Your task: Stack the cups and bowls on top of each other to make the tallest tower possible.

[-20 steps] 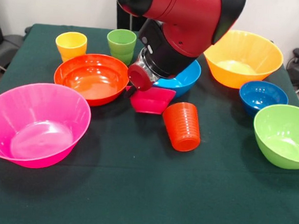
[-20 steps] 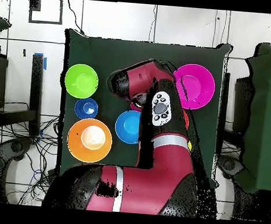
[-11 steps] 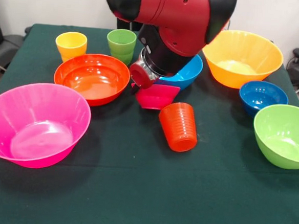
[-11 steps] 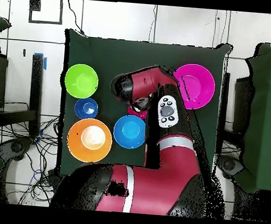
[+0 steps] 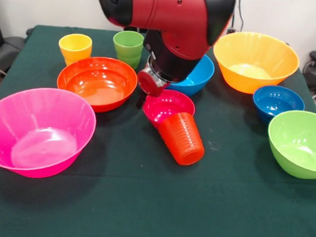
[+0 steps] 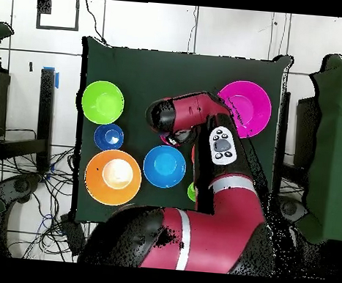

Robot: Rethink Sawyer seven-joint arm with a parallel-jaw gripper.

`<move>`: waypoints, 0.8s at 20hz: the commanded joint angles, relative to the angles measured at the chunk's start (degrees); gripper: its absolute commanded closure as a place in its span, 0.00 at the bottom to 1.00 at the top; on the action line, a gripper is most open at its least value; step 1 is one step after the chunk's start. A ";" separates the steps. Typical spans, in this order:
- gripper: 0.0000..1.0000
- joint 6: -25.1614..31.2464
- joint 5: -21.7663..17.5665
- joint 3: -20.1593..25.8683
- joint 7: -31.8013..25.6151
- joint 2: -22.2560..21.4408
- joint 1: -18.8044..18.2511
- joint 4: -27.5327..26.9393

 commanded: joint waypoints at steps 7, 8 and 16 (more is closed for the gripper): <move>0.00 -10.13 3.45 9.16 -3.55 -3.87 -3.11 10.56; 0.00 -10.31 3.91 9.80 -3.75 -4.78 -3.34 11.33; 0.00 -8.10 6.42 12.98 -5.29 -9.28 -4.49 13.24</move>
